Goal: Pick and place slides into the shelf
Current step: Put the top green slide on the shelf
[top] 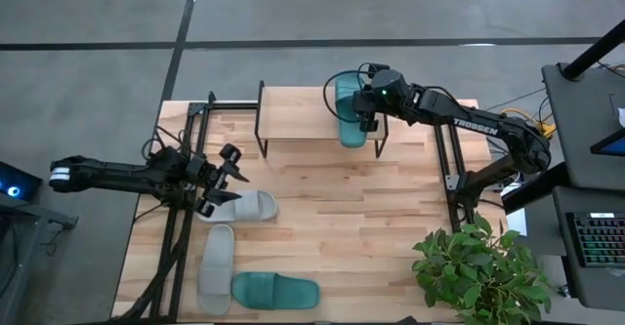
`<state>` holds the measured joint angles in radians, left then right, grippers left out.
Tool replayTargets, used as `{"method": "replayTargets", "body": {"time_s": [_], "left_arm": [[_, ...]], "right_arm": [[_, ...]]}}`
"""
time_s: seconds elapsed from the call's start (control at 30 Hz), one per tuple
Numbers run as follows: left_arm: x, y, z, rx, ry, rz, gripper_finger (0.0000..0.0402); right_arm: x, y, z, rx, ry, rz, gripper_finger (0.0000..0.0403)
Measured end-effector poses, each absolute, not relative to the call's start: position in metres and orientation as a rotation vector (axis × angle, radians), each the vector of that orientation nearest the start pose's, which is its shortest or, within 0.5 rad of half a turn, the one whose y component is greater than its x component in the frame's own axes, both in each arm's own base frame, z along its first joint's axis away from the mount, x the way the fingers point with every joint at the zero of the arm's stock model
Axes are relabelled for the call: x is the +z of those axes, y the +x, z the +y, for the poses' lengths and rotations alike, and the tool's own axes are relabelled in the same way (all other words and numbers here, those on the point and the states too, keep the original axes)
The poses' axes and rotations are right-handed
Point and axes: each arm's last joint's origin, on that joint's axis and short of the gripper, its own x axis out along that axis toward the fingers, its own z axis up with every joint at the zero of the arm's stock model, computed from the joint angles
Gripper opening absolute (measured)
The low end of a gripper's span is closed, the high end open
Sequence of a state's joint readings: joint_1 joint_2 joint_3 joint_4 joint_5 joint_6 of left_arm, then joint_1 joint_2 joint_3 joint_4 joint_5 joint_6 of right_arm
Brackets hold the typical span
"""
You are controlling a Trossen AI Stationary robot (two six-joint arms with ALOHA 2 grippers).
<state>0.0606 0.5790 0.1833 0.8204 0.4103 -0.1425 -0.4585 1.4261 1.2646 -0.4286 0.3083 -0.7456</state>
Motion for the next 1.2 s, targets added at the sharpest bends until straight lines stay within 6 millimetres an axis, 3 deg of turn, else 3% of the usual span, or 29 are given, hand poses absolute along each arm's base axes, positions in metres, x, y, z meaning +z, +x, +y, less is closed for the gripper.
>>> {"method": "replayTargets", "body": {"time_s": [0.23,0.47,0.83,1.2], "left_arm": [[0.246,0.136,-0.003,-0.370,-0.042,-0.379,0.0178],[0.247,0.136,-0.003,-0.369,-0.042,-0.380,0.0178],[0.247,0.136,-0.003,-0.368,-0.041,-0.381,0.0178],[0.247,0.136,-0.002,-0.306,0.009,-0.396,0.0178]], "right_arm": [[0.317,0.272,-0.151,-0.471,-0.640,0.901,0.0011],[0.314,0.266,-0.154,-0.478,-0.642,0.911,0.0011],[0.317,0.242,-0.141,-0.533,-0.705,0.722,0.0011],[0.302,0.239,-0.142,-0.549,-0.698,0.743,0.0011]]}}
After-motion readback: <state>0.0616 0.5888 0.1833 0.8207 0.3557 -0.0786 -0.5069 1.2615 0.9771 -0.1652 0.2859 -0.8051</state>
